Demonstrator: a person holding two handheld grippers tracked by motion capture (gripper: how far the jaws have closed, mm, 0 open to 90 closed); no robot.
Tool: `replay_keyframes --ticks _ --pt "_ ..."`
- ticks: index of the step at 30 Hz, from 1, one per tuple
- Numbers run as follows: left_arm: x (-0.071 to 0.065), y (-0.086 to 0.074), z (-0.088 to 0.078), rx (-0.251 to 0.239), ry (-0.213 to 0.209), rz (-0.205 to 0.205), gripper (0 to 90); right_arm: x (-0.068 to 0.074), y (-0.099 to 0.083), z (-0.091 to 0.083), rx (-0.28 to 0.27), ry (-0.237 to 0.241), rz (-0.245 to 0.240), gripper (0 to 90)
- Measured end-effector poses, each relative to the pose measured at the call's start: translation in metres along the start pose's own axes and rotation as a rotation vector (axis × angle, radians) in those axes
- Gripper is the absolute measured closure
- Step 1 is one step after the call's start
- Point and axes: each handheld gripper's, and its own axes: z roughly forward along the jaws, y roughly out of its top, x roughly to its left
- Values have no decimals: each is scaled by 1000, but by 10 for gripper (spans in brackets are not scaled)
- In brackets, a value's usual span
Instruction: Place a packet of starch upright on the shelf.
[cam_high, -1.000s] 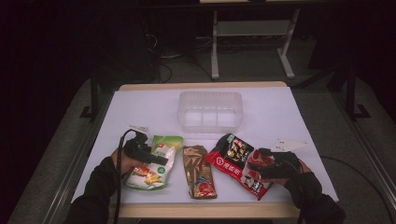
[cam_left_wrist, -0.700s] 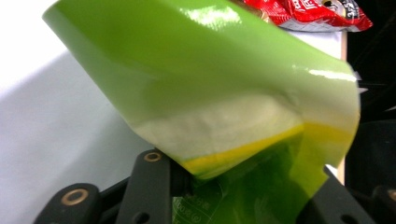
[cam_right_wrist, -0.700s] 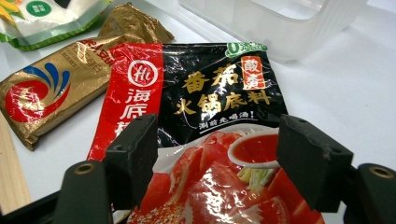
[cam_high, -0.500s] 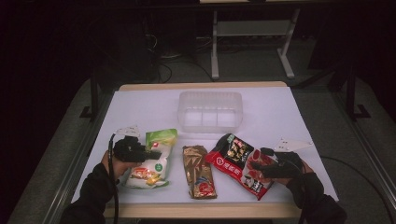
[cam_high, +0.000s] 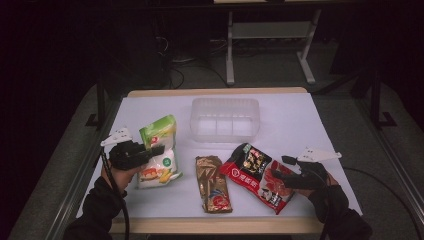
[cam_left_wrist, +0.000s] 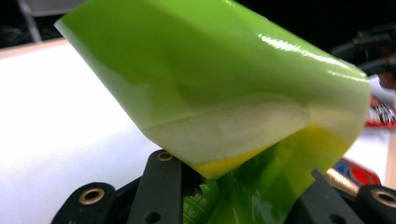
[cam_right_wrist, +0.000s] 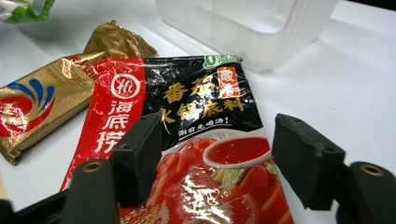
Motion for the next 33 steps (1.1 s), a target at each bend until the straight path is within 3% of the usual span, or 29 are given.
replay_keyframes --ticks 1,7,8,13,24,33 --pt "-3 3 -2 -31 19 7 721 -1 0 -1 -14 -8 2 335" --pt "-11 12 -8 -77 75 36 721 -2 0 -5 -36 -8 -21 367" --pt "-13 14 -9 -94 98 24 721 -1 0 -5 -39 -21 -29 367" --pt "-18 18 -9 -108 154 53 723 -2 0 -7 -59 -45 -58 370" --pt "-22 32 0 -170 144 29 724 -1 -2 -6 -54 -76 -87 379" --pt "-31 57 18 -186 138 47 724 -1 -4 -6 -61 -87 -88 371"
